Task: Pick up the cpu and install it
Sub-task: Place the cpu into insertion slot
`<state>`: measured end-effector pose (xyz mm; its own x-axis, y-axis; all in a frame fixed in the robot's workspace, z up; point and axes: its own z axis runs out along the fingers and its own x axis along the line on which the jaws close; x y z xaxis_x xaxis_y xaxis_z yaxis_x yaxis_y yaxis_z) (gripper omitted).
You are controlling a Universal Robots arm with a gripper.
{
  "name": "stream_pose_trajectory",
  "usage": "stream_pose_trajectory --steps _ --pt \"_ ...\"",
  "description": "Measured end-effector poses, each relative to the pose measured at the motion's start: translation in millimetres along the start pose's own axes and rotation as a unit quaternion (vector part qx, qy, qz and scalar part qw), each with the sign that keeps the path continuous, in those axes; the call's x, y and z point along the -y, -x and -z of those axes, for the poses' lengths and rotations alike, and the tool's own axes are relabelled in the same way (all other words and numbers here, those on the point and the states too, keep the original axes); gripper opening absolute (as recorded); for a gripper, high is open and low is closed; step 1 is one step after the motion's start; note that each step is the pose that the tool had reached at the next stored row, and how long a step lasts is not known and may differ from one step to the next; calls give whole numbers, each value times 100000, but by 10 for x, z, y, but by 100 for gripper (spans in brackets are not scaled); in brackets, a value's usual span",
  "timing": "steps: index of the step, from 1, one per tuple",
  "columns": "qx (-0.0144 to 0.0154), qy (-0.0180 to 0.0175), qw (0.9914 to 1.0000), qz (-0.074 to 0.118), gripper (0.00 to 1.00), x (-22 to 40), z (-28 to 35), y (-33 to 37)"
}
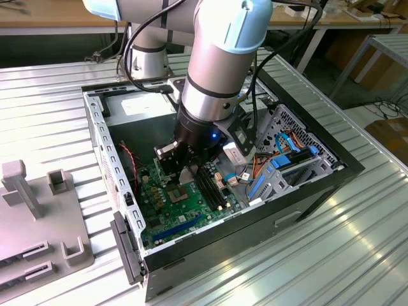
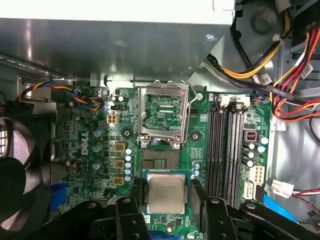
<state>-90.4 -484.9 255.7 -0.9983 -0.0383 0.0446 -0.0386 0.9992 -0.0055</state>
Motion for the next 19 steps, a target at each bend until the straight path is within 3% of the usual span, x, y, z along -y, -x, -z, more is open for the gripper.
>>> stream_pose_trajectory --steps 5,19 --pt "17 29 100000 -6 47 -1 -10 1" --pt "-3 74 99989 -1491 47 -22 -305 -37"
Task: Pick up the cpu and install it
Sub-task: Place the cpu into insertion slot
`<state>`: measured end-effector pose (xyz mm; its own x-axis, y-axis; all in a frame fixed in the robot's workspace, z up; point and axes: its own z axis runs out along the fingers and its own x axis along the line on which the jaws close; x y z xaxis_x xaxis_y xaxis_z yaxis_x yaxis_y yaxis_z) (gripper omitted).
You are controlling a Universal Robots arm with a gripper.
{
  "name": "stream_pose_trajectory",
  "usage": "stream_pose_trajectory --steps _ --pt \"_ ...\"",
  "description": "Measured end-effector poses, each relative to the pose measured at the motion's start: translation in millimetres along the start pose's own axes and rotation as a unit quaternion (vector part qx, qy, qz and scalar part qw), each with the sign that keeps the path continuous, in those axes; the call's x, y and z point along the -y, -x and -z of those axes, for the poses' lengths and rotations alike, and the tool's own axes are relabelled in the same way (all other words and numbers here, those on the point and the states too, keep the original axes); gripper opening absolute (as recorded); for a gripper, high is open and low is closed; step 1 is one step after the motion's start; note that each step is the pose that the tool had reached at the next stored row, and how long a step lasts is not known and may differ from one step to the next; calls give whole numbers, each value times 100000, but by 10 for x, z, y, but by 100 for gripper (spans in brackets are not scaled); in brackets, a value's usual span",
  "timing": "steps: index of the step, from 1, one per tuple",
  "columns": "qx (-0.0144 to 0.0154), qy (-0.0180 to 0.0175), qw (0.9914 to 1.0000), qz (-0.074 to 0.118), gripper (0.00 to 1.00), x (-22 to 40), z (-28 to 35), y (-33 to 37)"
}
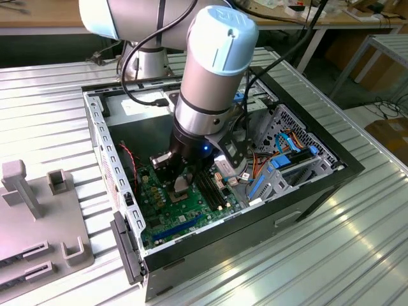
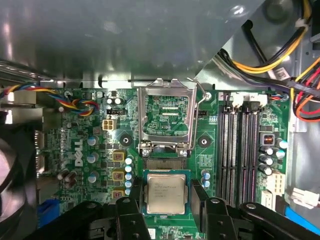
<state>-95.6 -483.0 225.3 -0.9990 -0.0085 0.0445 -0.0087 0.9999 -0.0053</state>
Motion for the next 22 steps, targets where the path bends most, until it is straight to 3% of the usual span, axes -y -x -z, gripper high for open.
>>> stream_pose_trajectory --steps 7,12,22 --pt "6 23 100000 -6 47 2 -172 -6" --pt "0 32 100000 2 47 3 -205 -5" --pt "0 33 100000 -2 47 3 -211 -4"
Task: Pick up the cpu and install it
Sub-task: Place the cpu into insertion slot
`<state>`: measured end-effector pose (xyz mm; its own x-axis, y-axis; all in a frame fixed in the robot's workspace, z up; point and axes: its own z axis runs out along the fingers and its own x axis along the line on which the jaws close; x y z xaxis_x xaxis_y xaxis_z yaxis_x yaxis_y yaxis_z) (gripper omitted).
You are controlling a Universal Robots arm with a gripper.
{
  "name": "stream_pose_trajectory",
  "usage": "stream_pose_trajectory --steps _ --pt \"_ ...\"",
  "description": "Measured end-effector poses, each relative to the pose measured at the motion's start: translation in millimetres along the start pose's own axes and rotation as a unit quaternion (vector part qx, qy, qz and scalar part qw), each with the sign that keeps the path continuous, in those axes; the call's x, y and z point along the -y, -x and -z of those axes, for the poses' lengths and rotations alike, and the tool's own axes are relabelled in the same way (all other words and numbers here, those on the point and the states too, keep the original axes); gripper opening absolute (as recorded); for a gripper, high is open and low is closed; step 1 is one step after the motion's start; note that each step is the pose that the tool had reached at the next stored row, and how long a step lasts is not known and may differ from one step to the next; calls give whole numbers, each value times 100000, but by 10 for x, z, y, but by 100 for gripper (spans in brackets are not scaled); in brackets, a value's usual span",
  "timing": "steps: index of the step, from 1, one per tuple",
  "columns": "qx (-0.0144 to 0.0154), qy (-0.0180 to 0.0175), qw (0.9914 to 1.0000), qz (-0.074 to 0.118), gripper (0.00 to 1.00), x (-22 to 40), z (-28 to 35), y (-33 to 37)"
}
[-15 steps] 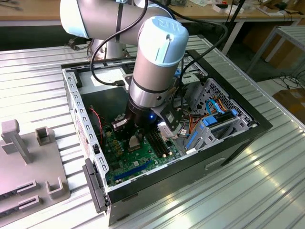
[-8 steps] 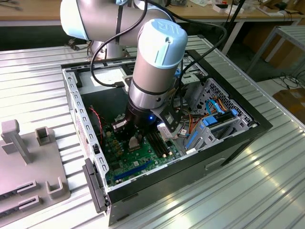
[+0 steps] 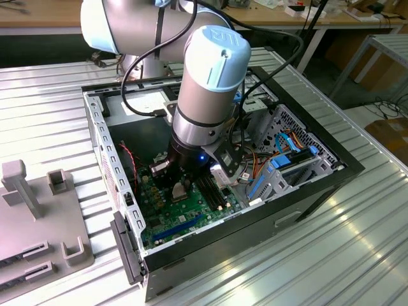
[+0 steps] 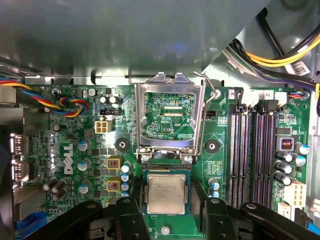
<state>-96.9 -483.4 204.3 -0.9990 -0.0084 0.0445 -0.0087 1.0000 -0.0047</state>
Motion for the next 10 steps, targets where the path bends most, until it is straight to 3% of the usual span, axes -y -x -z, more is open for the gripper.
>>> stream_pose_trajectory --steps 10 --pt "56 85 100000 243 47 24 -25 1"
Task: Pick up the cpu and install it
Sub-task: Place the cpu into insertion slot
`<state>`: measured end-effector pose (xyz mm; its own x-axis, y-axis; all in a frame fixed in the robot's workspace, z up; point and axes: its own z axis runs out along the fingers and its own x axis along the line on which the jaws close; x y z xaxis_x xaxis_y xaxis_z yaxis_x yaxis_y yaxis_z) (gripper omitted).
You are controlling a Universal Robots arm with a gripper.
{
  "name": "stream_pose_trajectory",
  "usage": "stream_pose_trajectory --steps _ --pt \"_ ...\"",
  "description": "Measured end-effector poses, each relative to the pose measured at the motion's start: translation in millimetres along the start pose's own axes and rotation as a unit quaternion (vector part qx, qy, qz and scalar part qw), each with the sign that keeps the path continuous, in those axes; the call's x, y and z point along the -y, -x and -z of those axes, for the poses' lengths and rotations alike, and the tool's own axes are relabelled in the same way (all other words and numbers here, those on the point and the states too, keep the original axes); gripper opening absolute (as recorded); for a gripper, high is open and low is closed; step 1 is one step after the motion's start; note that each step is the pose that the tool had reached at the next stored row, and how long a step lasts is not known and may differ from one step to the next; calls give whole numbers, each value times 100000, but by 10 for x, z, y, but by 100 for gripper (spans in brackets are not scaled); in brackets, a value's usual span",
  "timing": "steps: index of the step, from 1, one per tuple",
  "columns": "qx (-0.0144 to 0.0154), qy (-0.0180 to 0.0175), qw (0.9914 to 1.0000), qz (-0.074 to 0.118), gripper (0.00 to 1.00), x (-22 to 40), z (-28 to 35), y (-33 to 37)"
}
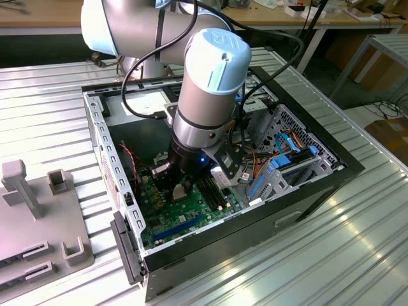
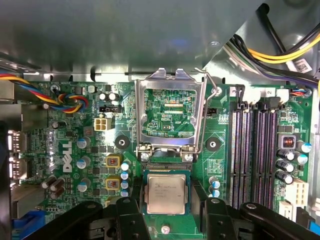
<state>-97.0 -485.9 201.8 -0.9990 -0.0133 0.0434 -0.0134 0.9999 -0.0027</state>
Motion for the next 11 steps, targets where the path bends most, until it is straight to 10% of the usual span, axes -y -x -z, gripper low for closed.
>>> stream_pose_trajectory --steps 11 --pt "55 -27 100000 171 47 -15 -29 2"
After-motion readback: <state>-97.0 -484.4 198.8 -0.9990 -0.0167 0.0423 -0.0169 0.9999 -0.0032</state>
